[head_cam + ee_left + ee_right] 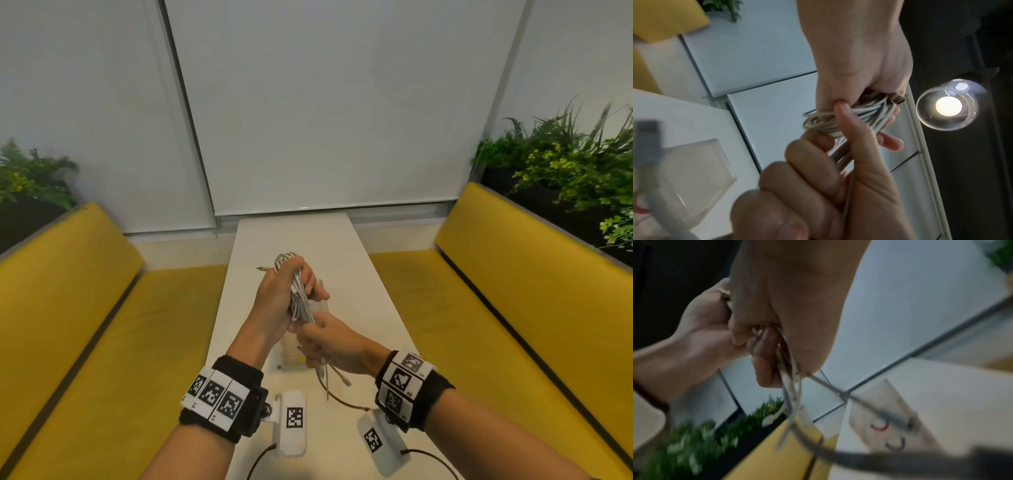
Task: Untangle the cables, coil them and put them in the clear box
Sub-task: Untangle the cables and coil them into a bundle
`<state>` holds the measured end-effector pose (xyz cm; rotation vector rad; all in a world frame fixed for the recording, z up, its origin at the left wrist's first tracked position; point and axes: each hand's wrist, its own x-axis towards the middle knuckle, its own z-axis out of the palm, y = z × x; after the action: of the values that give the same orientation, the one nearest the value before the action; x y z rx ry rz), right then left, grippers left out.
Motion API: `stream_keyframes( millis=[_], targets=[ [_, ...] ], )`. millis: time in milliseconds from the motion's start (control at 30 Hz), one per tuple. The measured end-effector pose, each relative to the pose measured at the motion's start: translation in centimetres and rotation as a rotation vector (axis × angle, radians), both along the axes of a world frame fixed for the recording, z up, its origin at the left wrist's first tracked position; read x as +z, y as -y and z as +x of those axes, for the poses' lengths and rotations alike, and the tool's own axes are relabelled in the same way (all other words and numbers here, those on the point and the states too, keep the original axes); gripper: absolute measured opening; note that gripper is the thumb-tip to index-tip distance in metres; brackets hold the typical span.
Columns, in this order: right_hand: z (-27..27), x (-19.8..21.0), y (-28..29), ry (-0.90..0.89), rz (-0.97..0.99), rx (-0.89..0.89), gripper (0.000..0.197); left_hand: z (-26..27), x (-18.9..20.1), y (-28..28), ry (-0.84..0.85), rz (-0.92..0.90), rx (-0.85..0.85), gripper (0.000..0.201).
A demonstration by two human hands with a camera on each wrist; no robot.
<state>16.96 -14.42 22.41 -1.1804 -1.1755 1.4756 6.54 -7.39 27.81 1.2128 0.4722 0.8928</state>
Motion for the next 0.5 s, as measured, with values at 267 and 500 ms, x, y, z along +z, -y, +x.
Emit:
stream_keyframes(
  millis=[267,500],
  targets=[
    [0.4,-1.5,0.7,-0.117,0.014,0.123,0.060,-0.4,0.7,-0.2,0.312,-0.196,-0.222,0.049],
    [3.0,-0.8,0.5,-0.014,-0.075,0.452,0.039,-2.2,1.4,0.4,0.346,-0.218,-0.726,0.049]
  ],
)
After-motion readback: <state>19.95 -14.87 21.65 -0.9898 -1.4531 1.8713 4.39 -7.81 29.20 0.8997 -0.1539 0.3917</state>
